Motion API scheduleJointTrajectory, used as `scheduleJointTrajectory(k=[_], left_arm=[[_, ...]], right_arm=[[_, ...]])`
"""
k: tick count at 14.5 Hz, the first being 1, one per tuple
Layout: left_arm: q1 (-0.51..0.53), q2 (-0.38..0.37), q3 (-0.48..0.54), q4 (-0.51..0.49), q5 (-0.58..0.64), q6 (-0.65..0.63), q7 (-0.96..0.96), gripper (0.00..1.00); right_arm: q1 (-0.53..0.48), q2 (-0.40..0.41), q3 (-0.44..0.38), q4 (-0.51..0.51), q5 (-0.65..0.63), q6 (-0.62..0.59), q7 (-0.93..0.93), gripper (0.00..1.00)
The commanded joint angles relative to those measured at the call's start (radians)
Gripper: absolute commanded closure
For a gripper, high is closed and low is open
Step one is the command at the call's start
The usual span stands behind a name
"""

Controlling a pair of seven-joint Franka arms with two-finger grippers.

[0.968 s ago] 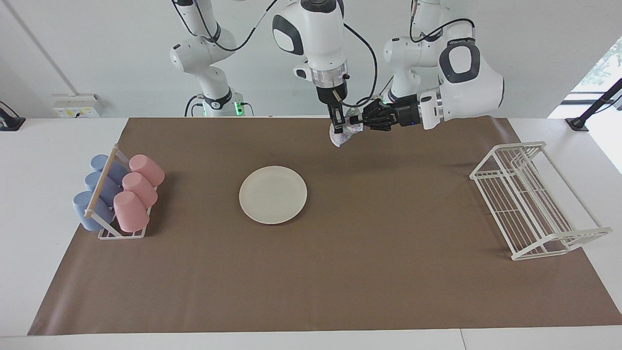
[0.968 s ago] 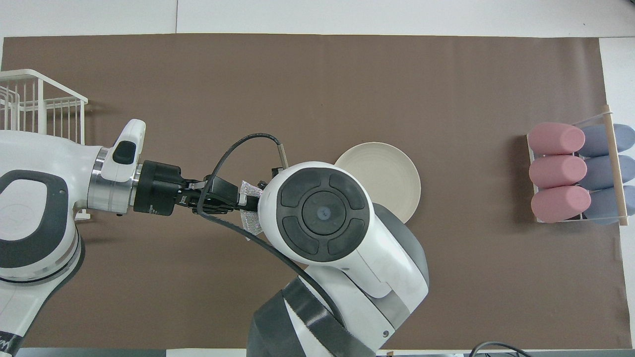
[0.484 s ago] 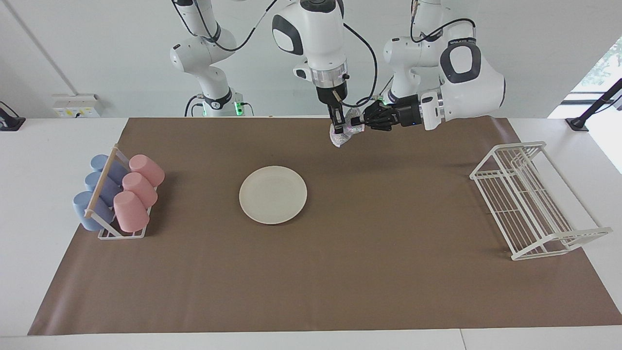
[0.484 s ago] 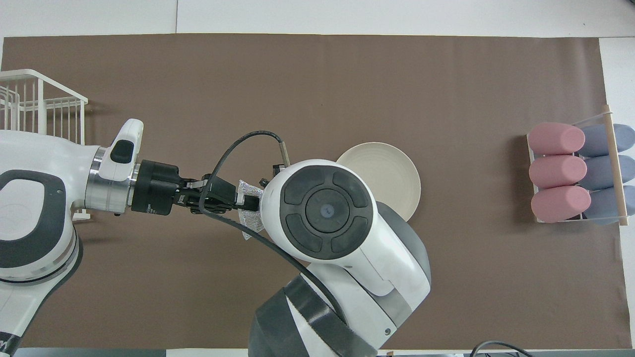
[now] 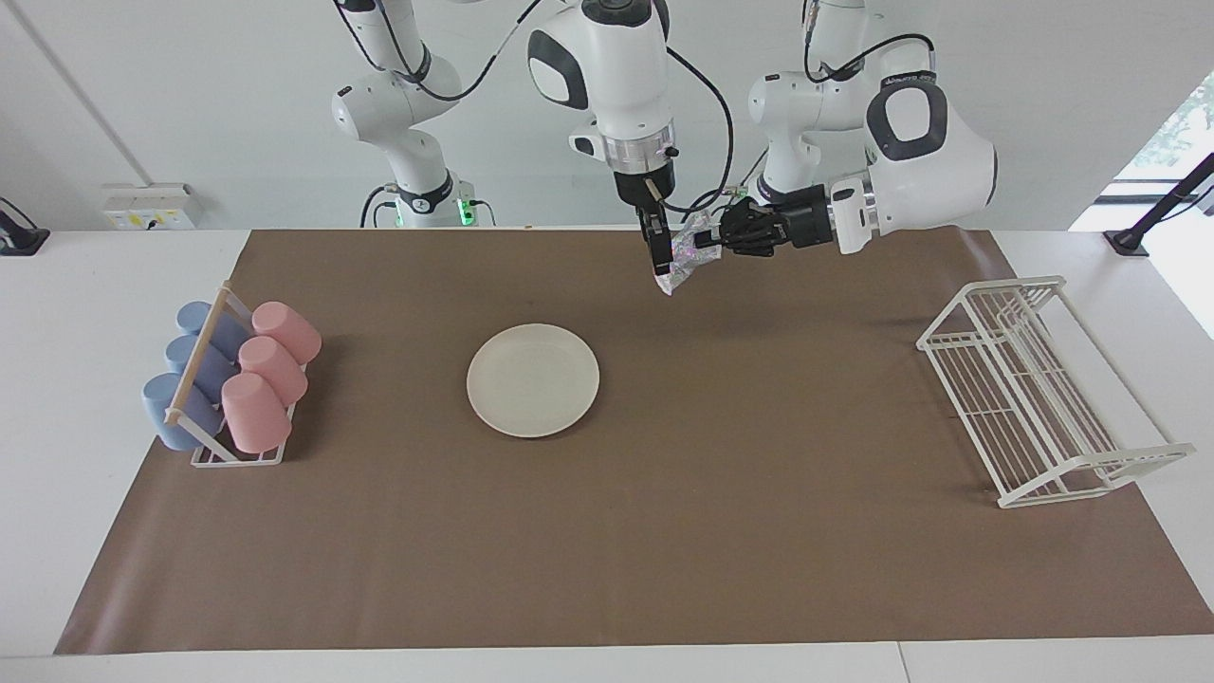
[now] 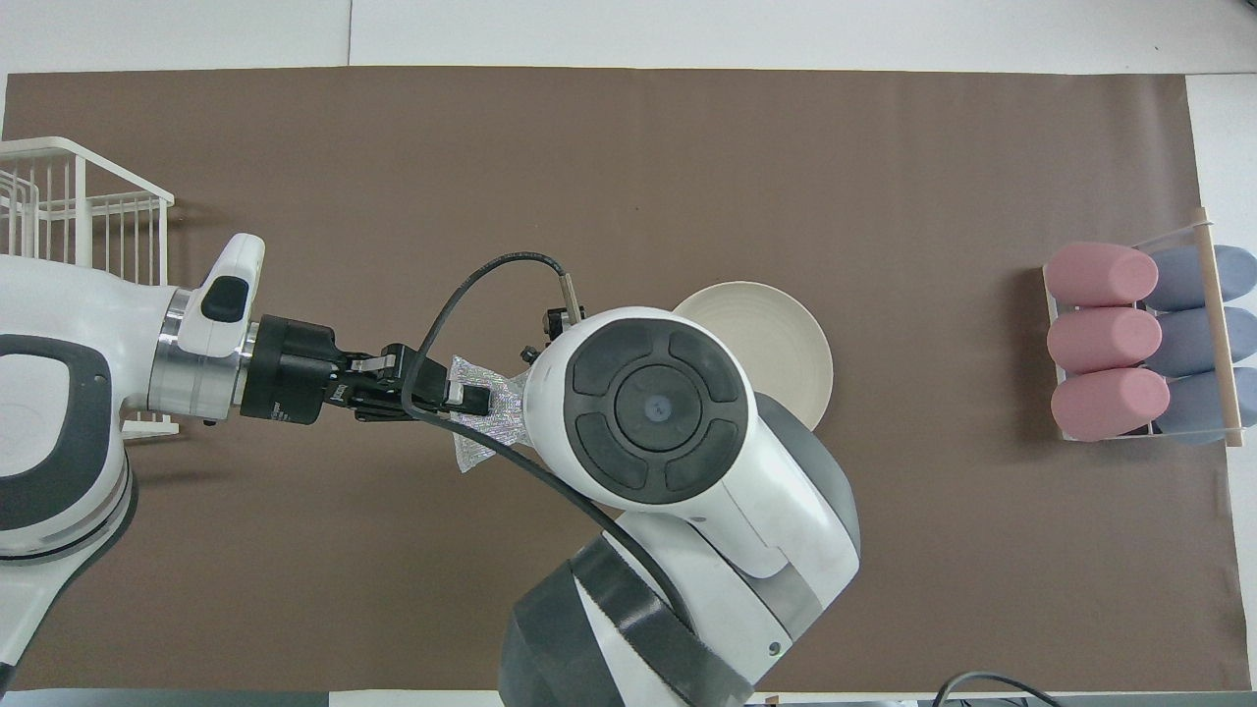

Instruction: Wipe plate with sponge

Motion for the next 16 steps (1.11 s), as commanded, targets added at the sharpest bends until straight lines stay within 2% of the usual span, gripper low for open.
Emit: scheduleJointTrajectory(k=[1, 3, 6, 9, 11, 14, 16], left_arm=[[0.014, -0.014, -0.004, 0.016, 0.174, 0.010, -0.071, 1.00], [0.010, -0.015, -0.004, 0.024, 0.306, 0.010, -0.098, 1.00], [-0.025, -0.009, -0.021, 0.067, 0.583, 0.017, -0.235, 1.00], [-0.102, -0.011, -0.026, 0.070, 0.861, 0.021, -0.396, 1.00], [-0.142, -0.009, -0.027, 0.082, 1.011, -0.002, -0.518, 1.00], [-0.183, 0.031, -0.027, 0.152, 1.200, -0.133, -0.574, 1.00], [-0.234, 0.119, -0.027, 0.276, 1.337, -0.285, -0.622, 1.00]], right_arm=[[-0.061, -0.019, 0.007, -0.017, -0.013, -0.005, -0.189, 0.00], [-0.119, -0.039, 0.007, -0.017, -0.013, -0.039, -0.355, 0.00], [-0.195, -0.097, 0.006, -0.072, -0.013, -0.067, -0.689, 0.00], [-0.313, -0.167, 0.004, -0.147, -0.013, -0.073, -1.036, 0.00], [-0.431, -0.203, 0.004, -0.159, -0.010, -0.156, -1.251, 0.00], [-0.557, -0.206, 0.002, -0.163, -0.008, -0.276, -1.634, 0.00], [-0.620, -0.206, 0.001, -0.163, -0.008, -0.287, -1.855, 0.00]])
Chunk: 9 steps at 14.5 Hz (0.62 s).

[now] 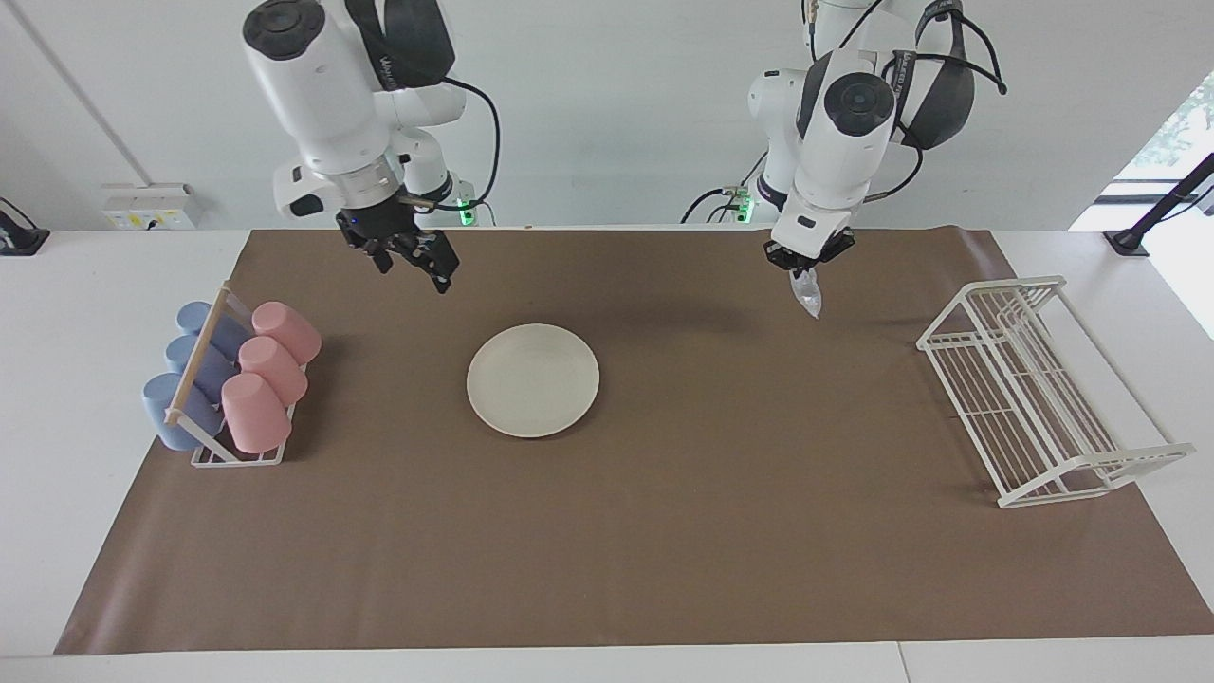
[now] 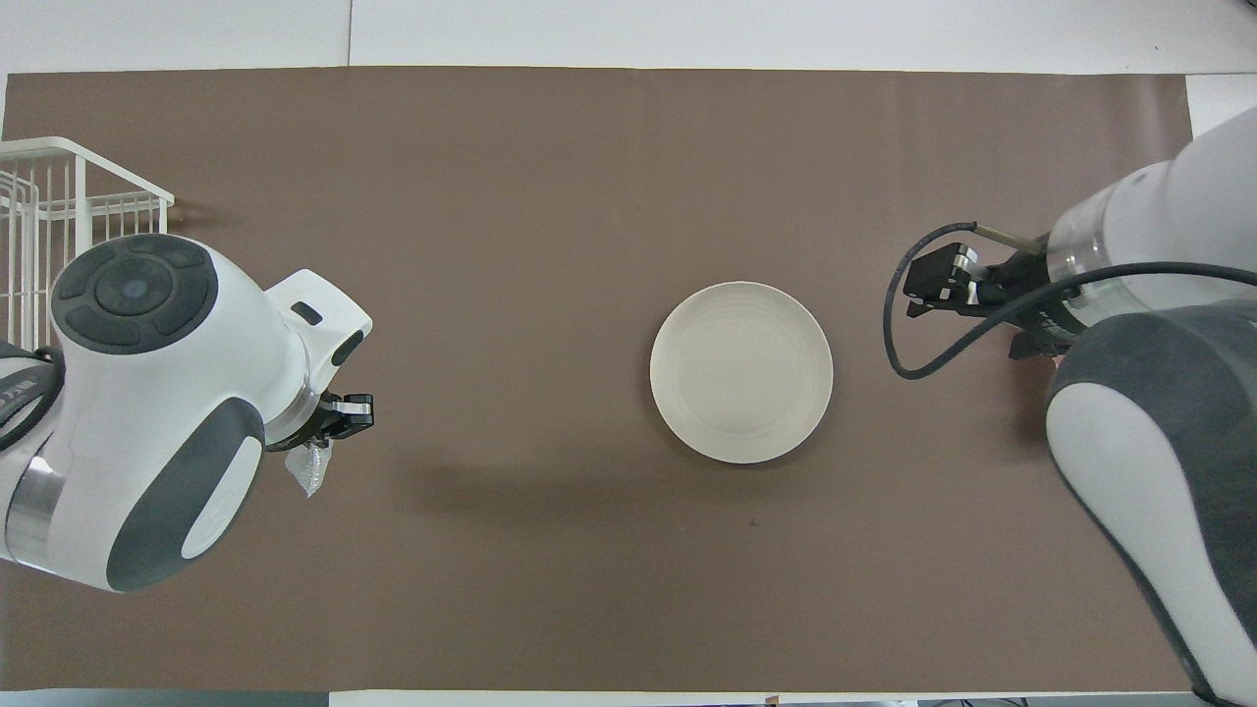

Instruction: Wipe plate with sponge

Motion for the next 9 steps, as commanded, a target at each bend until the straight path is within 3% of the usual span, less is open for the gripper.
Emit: scheduleJointTrajectory(k=[1, 7, 9], left_arm=[[-0.074, 0.133, 0.009, 0.184, 0.168, -0.206, -0.080, 1.00], [-0.105, 0.206, 0.009, 0.198, 0.487, -0.367, -0.089, 1.00], [-0.103, 0.239, 0.008, 0.192, 0.590, -0.390, -0.086, 1.00]], right_arm=[[-0.053, -0.018, 0.014, -0.027, 0.000, -0.025, -0.255, 0.00], [-0.067, -0.004, 0.005, 0.009, -0.019, -0.077, -0.414, 0.00], [-0.064, 0.013, 0.006, 0.063, -0.098, -0.105, -0.416, 0.00]])
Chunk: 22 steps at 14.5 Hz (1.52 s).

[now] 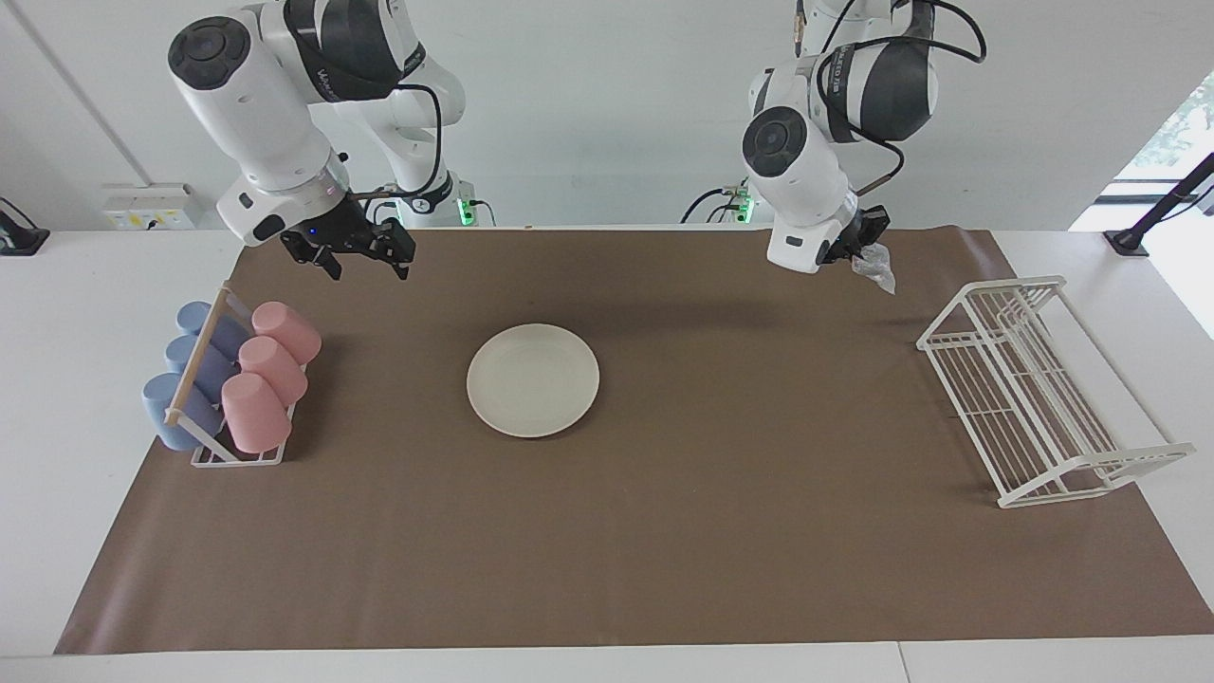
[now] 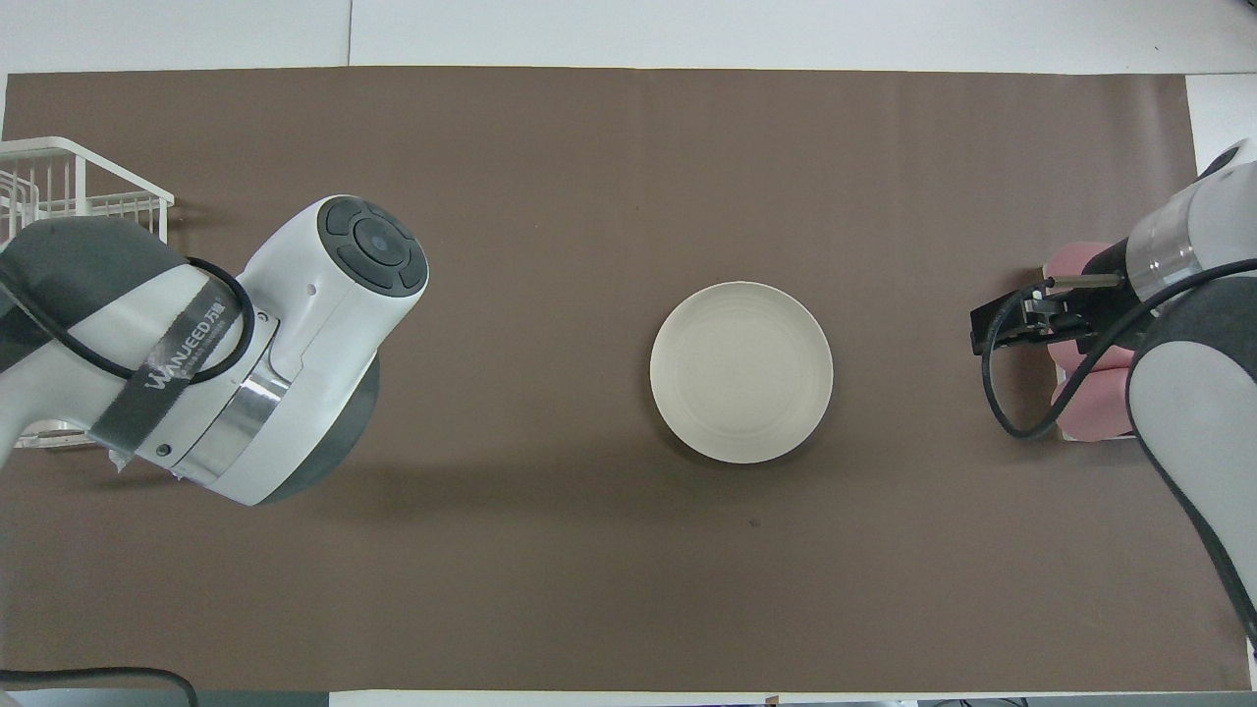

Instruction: Wipe plate with sponge

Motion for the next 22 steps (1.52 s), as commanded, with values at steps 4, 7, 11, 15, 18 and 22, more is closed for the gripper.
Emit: scheduleJointTrajectory(k=[4, 7, 11, 15, 18, 22], left_arm=[[-0.001, 0.147, 0.014, 0.033, 0.262, -0.060, -0.011, 1.00], [0.075, 0.258, 0.017, 0.113, 0.365, -0.046, -0.003, 1.00], [0.160, 0.301, 0.017, 0.141, 0.428, 0.078, 0.026, 1.00], [0.218, 0.306, 0.016, 0.135, 0.428, 0.216, 0.026, 1.00], [0.237, 0.310, 0.017, 0.126, 0.428, 0.271, 0.023, 1.00], [0.247, 0.310, 0.014, 0.124, 0.423, 0.287, 0.020, 1.00]], right_arm=[[0.003, 0.013, 0.006, 0.048, -0.085, -0.038, -0.069, 0.00], [0.003, 0.013, -0.002, 0.048, -0.086, -0.032, -0.086, 0.00], [0.015, 0.011, -0.084, 0.045, -0.076, -0.038, -0.129, 0.00], [0.033, 0.014, -0.109, 0.074, -0.073, -0.033, -0.138, 0.00], [0.024, 0.019, -0.115, 0.097, -0.068, -0.036, -0.146, 0.00], [0.018, 0.016, -0.120, 0.088, -0.066, -0.033, -0.177, 0.00]])
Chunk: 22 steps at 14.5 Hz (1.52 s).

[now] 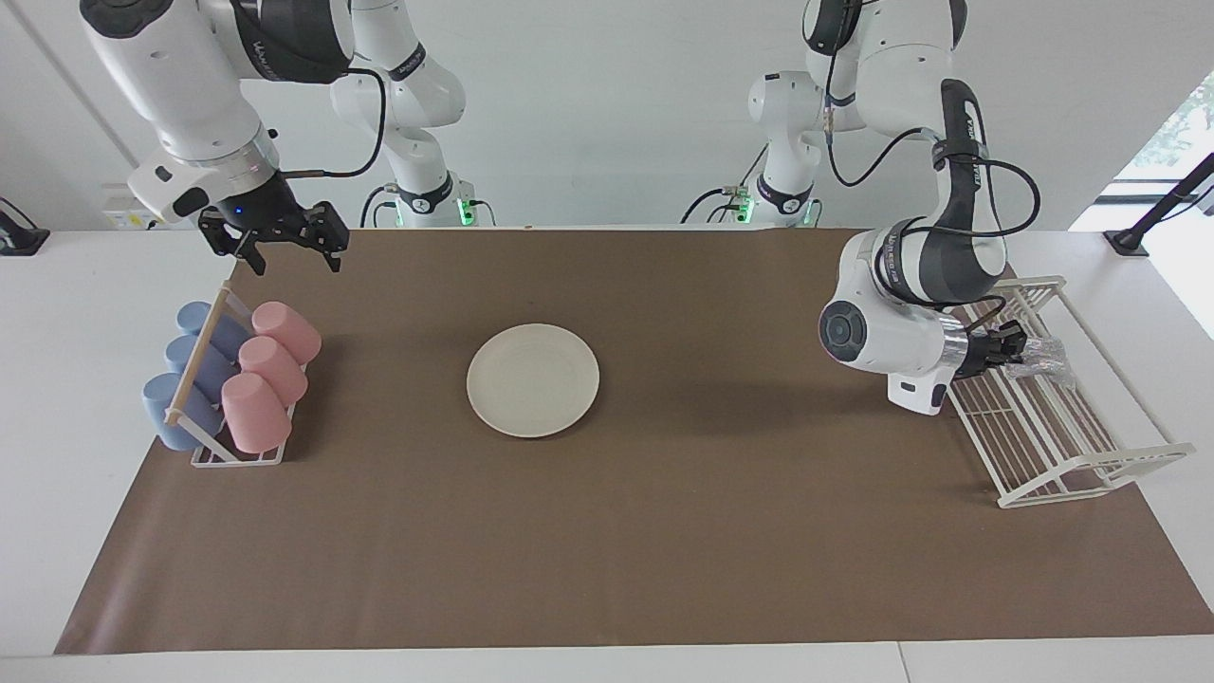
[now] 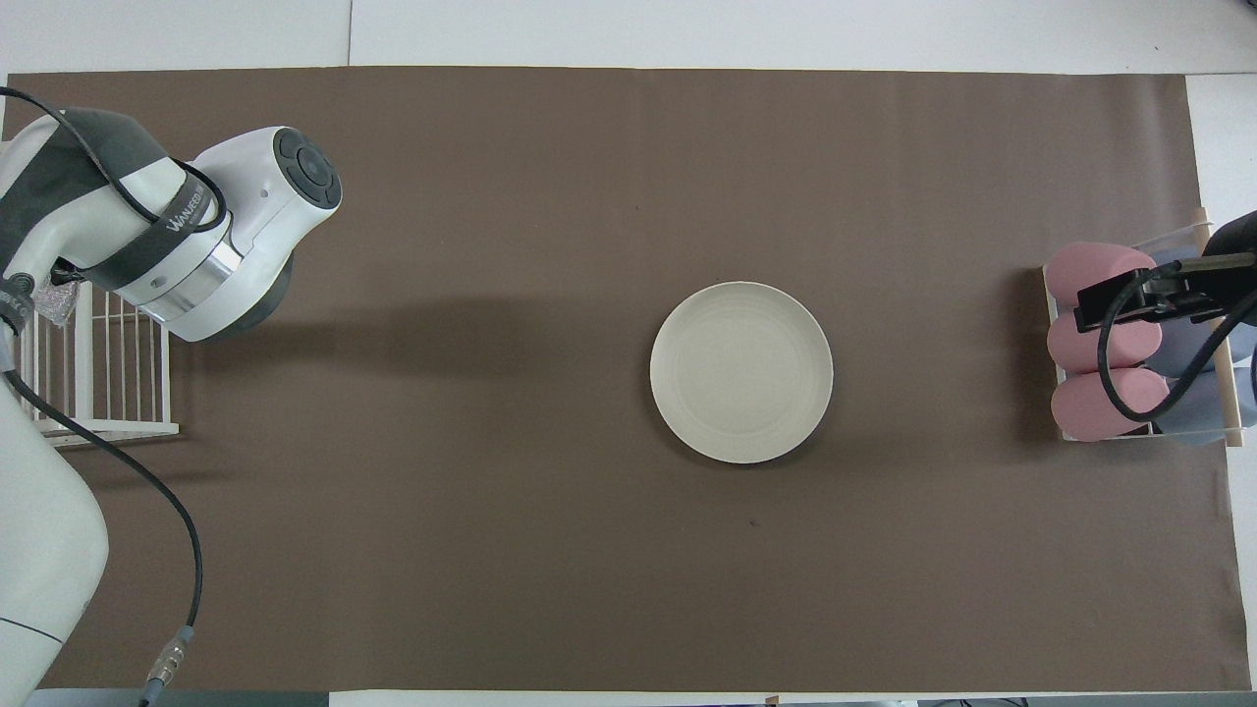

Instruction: Wipe plate with sponge

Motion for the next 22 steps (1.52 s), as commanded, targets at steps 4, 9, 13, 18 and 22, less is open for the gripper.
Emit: scheduleJointTrajectory(k=[4, 9, 13, 18, 22], left_arm=[[0.017, 0.005, -0.009, 0.001, -0.001, 0.044, 0.011, 0.96], [0.028, 0.005, -0.009, -0.001, -0.002, 0.053, 0.011, 0.46], [0.028, 0.004, -0.009, -0.001, -0.002, 0.053, 0.014, 0.00], [0.043, -0.027, -0.012, 0.036, -0.129, 0.094, 0.039, 0.00], [0.079, -0.104, -0.012, 0.099, -0.367, 0.102, 0.165, 0.00]], right_arm=[[-0.004, 0.007, -0.014, 0.011, 0.001, -0.020, -0.009, 0.00], [-0.001, 0.007, -0.014, 0.011, 0.001, -0.011, 0.004, 0.00], [0.000, 0.006, -0.014, 0.009, -0.001, -0.022, 0.004, 0.00], [0.003, 0.004, -0.013, 0.008, -0.001, -0.024, 0.004, 0.00], [0.002, 0.004, -0.013, 0.008, -0.001, -0.024, 0.004, 0.00]])
